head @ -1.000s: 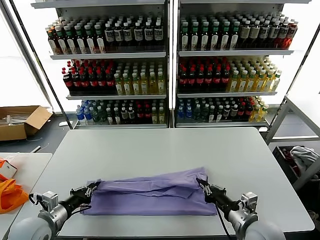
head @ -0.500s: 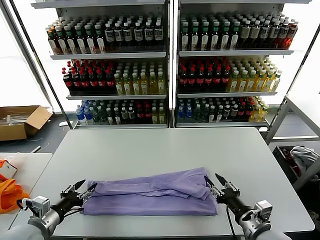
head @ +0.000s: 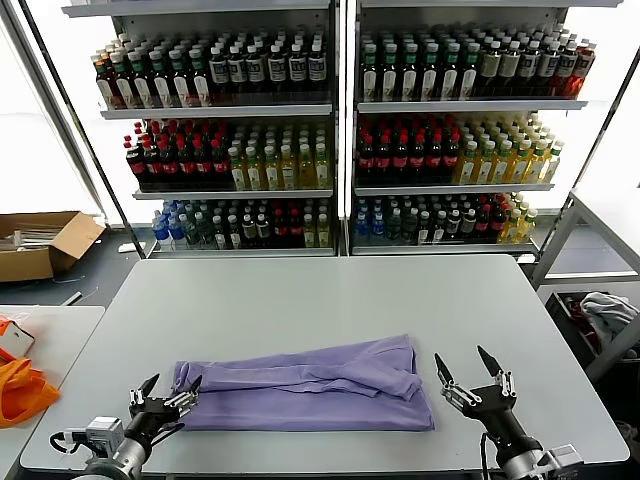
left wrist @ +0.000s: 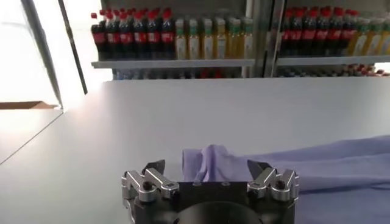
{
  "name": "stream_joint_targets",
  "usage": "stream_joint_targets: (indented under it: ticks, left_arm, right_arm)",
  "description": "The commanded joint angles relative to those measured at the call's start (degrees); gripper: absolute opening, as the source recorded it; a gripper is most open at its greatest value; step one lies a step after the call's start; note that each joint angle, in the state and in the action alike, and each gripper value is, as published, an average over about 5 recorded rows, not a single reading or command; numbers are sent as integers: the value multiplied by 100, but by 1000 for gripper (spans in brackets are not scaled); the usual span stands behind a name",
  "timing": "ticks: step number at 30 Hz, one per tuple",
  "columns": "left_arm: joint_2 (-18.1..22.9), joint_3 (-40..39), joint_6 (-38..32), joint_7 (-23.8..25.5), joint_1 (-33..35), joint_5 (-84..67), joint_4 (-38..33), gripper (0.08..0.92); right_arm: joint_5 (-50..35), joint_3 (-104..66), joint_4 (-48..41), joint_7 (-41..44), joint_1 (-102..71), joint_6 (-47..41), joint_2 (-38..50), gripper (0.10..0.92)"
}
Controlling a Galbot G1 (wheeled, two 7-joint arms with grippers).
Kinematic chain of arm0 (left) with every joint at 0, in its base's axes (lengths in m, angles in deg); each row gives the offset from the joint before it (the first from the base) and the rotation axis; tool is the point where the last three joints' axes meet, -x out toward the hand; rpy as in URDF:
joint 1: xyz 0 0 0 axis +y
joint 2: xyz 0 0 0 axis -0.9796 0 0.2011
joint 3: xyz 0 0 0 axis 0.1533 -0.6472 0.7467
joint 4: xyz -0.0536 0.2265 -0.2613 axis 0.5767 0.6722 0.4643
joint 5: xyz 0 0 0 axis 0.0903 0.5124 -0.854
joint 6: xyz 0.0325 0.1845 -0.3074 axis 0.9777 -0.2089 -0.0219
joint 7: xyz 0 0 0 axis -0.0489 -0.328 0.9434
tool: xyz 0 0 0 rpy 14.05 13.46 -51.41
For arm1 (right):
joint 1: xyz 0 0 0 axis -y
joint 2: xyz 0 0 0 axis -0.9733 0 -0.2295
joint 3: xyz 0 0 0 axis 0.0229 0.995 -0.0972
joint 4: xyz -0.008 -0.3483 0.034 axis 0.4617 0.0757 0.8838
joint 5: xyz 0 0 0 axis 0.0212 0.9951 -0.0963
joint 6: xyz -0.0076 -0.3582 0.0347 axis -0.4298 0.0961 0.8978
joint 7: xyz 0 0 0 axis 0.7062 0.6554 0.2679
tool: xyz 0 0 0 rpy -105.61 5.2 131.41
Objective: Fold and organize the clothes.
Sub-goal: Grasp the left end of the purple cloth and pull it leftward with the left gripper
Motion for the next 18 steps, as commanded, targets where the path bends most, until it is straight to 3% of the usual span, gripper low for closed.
stream_joint_targets:
  ticks: [1,5,18]
  left_arm:
    - [514,-299,281,-819,-94,-52,99,822]
    - [544,-315,340,-829,-58,-59,89,776]
    - [763,-309,201,-438,85,252,45,401]
  right_arm:
    - [47,-182,10,115,-365,522,-126,823]
    - [-69,-196,58,115,-384,515,-120,823]
    - [-195,-161,150,43,-262,384,-84,823]
